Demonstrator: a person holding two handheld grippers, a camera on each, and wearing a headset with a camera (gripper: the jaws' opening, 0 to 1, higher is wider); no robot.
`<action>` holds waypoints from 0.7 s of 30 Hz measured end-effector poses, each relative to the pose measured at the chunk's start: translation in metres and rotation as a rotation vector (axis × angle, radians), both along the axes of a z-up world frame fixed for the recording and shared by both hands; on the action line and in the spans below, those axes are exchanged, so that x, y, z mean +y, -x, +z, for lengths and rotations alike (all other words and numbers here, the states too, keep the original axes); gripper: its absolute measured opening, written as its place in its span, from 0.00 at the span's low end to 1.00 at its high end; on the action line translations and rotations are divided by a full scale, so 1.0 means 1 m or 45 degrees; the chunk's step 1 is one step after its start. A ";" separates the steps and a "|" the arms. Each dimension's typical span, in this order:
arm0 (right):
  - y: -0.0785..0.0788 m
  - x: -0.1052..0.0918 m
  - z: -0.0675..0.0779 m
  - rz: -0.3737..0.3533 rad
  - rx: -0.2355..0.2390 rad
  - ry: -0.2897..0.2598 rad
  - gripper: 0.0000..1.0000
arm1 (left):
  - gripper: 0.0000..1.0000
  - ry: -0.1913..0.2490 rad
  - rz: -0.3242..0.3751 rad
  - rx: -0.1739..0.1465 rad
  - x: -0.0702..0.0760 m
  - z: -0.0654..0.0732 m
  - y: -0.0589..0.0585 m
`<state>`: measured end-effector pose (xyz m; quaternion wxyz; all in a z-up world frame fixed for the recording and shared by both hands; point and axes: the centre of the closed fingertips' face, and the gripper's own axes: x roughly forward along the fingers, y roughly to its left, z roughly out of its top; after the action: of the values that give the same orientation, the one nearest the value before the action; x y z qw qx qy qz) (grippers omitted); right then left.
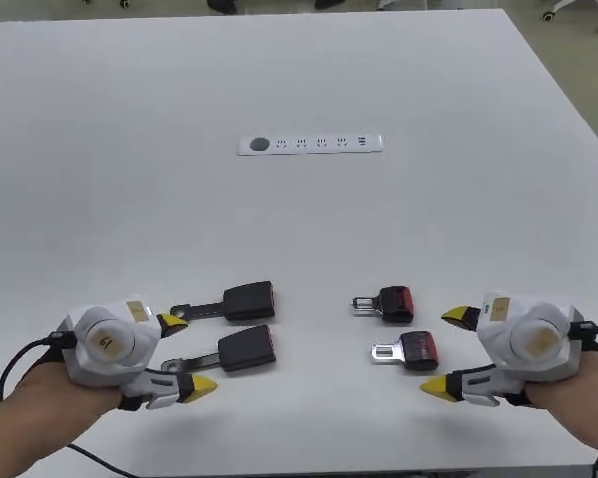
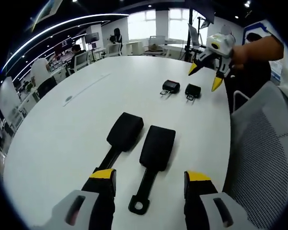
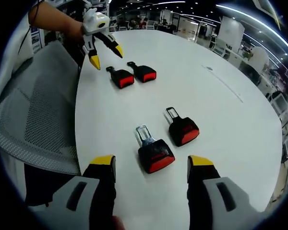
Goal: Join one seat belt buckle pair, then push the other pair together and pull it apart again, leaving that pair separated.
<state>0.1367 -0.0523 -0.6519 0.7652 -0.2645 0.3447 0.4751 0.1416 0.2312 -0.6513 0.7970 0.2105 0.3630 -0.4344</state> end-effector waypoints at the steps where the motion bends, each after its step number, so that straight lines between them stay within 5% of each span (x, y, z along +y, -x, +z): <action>1: -0.001 0.001 -0.001 0.007 0.008 -0.001 0.54 | 0.58 -0.003 -0.004 0.001 -0.001 0.000 -0.001; 8: -0.007 0.006 -0.010 0.064 0.032 0.010 0.48 | 0.50 -0.028 -0.035 0.026 -0.008 -0.011 -0.015; 21: -0.008 0.009 -0.025 0.163 0.108 0.061 0.35 | 0.41 -0.066 -0.243 0.078 -0.033 -0.025 -0.015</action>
<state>0.1448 -0.0430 -0.6773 0.7114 -0.2838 0.3705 0.5255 0.1571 0.1984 -0.6759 0.7348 0.2514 0.3765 -0.5051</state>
